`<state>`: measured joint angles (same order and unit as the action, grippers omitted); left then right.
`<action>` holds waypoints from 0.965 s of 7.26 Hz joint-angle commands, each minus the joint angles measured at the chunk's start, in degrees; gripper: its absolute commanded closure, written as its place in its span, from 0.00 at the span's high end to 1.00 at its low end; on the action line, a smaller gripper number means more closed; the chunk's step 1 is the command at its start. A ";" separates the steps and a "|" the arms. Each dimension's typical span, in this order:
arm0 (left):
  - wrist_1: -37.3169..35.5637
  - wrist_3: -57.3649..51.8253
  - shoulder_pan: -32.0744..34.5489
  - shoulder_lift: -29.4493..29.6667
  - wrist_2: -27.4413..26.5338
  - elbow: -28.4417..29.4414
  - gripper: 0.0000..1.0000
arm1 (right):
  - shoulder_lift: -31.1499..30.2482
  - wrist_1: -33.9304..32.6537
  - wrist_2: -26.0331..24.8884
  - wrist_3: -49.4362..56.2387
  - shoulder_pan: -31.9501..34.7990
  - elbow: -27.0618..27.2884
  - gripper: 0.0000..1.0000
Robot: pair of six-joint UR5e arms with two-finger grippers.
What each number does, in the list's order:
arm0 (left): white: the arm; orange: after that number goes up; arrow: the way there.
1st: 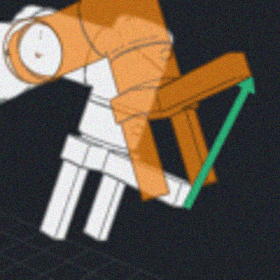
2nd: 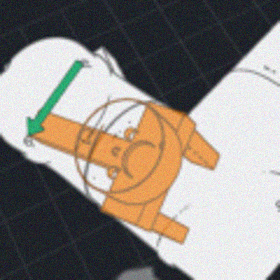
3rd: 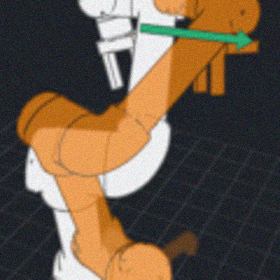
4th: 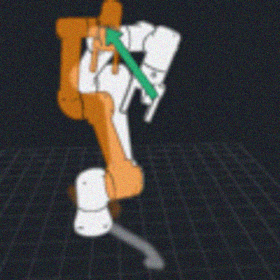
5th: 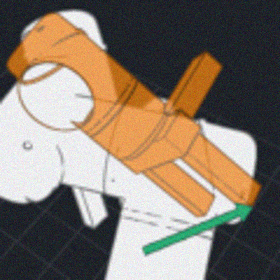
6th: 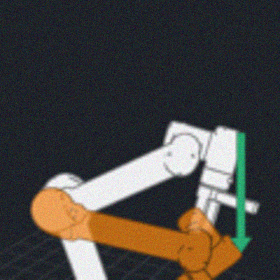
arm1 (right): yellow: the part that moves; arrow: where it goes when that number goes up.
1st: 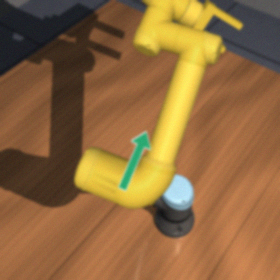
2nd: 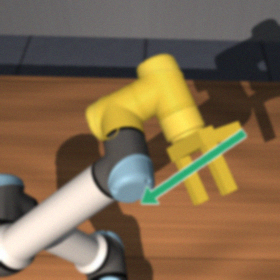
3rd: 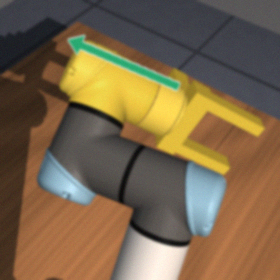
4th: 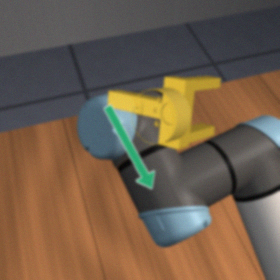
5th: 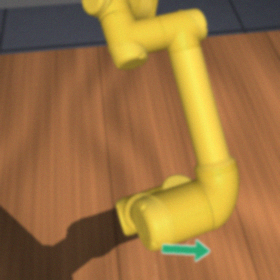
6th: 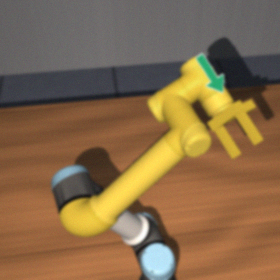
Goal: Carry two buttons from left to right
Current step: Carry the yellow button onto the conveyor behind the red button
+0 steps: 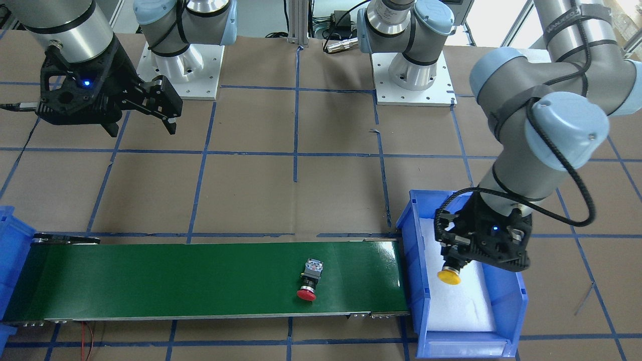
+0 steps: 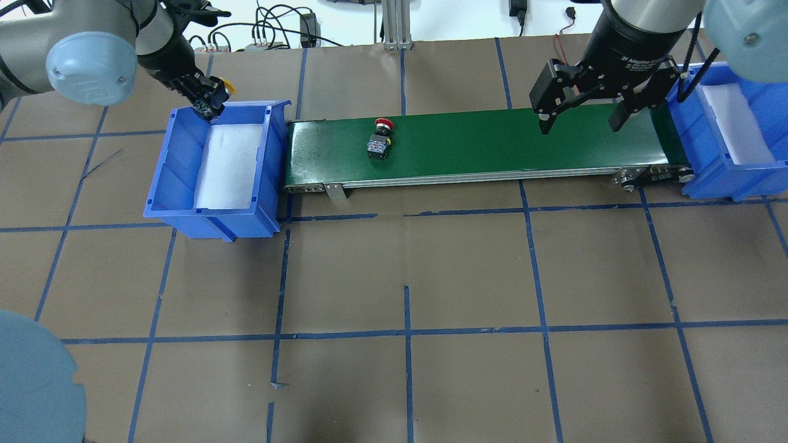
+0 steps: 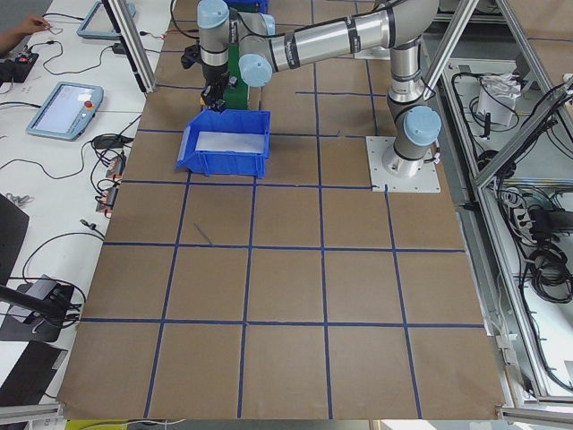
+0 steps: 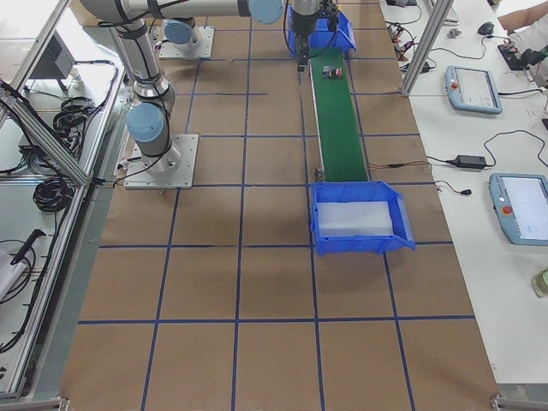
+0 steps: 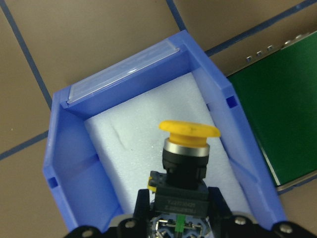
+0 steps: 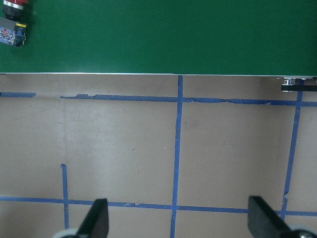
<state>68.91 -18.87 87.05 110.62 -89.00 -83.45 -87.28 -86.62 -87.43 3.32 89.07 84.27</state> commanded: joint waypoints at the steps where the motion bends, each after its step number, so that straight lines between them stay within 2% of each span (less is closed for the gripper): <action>1: -0.09 16.54 5.65 3.00 -0.12 1.35 0.22 | 0.18 -0.04 -0.46 -1.55 0.49 -0.78 1.00; 3: -1.40 23.14 8.73 7.66 -0.12 2.07 0.20 | 0.26 -0.12 -0.55 -1.56 0.49 -0.51 1.00; 5: -6.21 24.58 9.10 11.18 -1.95 1.45 0.20 | 0.18 -0.12 -0.37 -1.56 0.49 -0.25 1.00; 6: -6.42 25.19 9.36 12.41 -2.23 1.36 0.22 | 0.26 -0.04 -0.29 -1.56 0.40 -0.16 1.00; 7: -6.33 26.85 8.84 12.25 -1.97 0.58 0.41 | 0.27 -0.21 -0.37 -1.56 0.40 -0.08 1.00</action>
<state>63.06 6.36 96.15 122.29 -90.88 -82.22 -87.05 -86.73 -87.76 1.76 89.52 84.07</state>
